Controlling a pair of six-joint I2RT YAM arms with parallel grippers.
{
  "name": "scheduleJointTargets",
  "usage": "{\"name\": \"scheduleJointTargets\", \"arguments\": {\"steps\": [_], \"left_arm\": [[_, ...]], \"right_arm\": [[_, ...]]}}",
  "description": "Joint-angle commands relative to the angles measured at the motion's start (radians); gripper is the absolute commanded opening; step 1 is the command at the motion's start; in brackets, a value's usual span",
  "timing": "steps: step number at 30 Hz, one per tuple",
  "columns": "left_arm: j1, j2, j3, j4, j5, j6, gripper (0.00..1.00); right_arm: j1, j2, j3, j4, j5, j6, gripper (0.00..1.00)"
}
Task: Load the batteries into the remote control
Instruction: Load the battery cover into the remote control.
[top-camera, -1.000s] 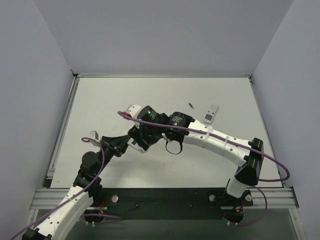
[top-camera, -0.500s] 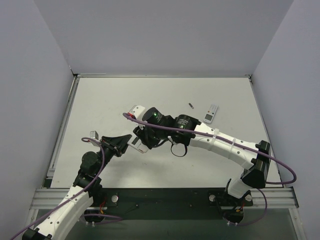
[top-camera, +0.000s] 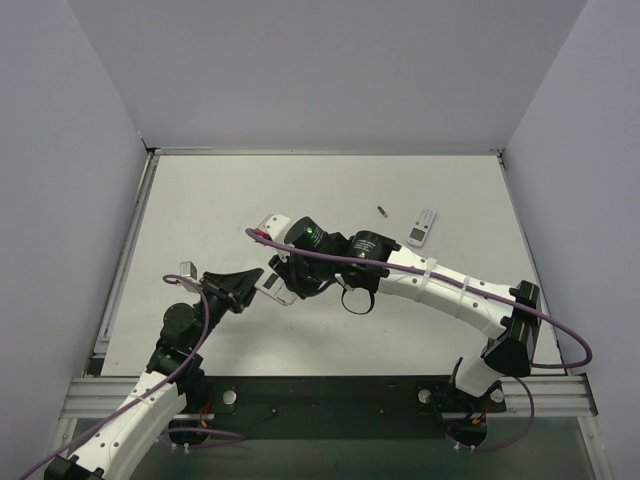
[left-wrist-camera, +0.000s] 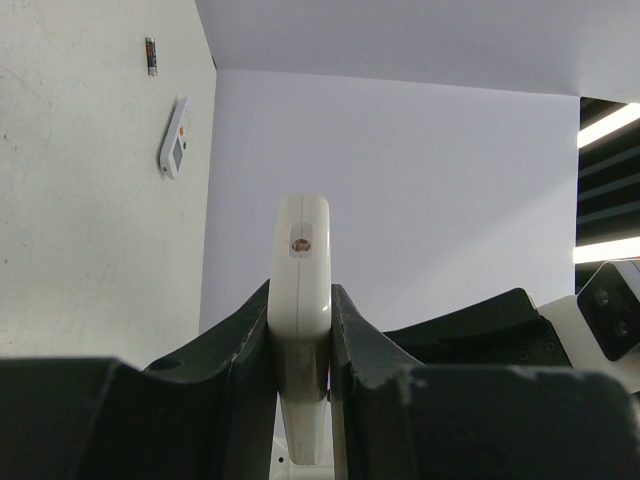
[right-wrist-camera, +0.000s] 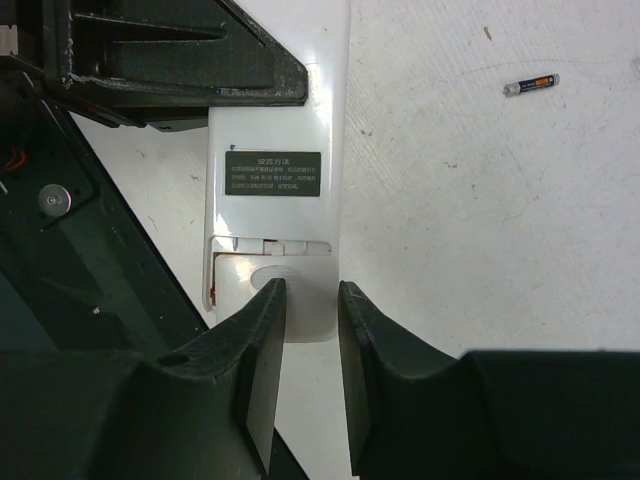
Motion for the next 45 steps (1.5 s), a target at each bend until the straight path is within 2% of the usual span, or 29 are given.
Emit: {"name": "scheduleJointTargets", "arguments": {"steps": [1, 14, 32, 45], "left_arm": [[-0.003, -0.004, -0.165, 0.089, -0.016, -0.018, 0.0], [-0.005, -0.007, -0.165, 0.097, -0.022, -0.029, 0.0], [-0.005, 0.0, -0.167, 0.122, -0.013, -0.027, 0.0], [-0.005, 0.01, -0.167, 0.122, 0.003, -0.003, 0.0]], "right_arm": [[-0.002, -0.02, 0.001, 0.007, -0.027, 0.006, 0.22], [0.011, -0.003, 0.003, 0.002, -0.076, -0.002, 0.2], [0.029, 0.0, -0.027, 0.004, -0.193, -0.131, 0.21], [0.031, -0.044, 0.009, 0.034, -0.152, -0.124, 0.23]]}}
